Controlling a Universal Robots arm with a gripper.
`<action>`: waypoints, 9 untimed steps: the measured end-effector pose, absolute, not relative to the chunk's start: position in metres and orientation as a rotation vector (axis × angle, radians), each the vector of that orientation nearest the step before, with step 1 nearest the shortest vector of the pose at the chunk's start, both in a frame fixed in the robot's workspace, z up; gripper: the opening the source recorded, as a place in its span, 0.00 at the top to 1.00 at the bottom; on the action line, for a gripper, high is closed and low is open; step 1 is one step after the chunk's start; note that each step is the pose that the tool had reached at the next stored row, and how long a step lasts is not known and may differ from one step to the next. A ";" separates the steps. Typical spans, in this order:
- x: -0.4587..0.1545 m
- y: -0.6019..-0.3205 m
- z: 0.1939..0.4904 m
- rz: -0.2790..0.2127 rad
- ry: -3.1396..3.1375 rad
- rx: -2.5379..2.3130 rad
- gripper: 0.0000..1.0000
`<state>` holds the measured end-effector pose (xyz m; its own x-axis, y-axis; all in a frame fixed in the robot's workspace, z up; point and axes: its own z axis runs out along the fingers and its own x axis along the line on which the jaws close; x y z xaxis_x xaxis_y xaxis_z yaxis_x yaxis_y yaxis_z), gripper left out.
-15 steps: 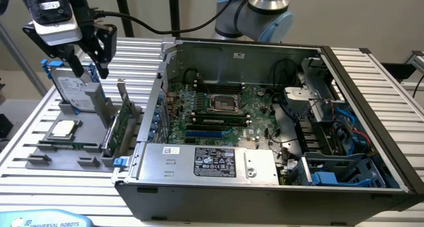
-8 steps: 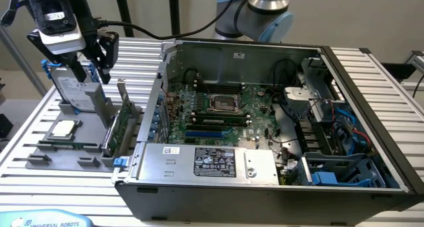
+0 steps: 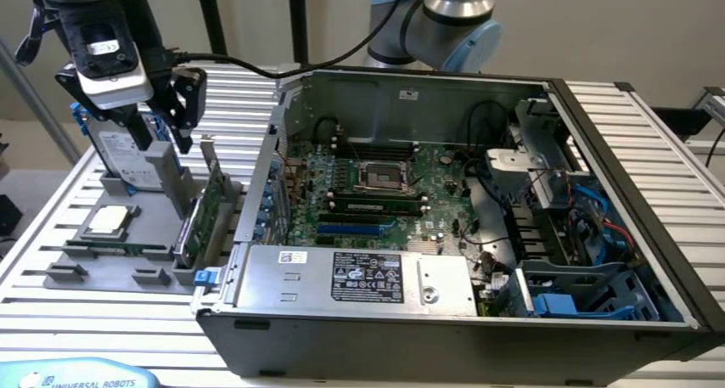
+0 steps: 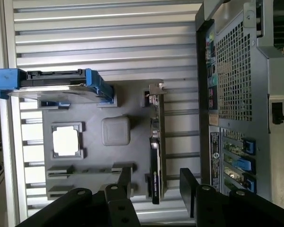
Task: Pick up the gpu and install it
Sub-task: 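Pick up the gpu and move the gpu toward the slot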
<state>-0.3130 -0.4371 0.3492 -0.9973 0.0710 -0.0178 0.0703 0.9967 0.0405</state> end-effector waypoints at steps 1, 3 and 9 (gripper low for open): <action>-0.313 -0.437 0.347 0.062 3.120 0.110 0.46; -0.313 -0.437 0.344 0.062 3.120 0.111 0.46; -0.312 -0.437 0.333 0.062 3.120 0.111 0.46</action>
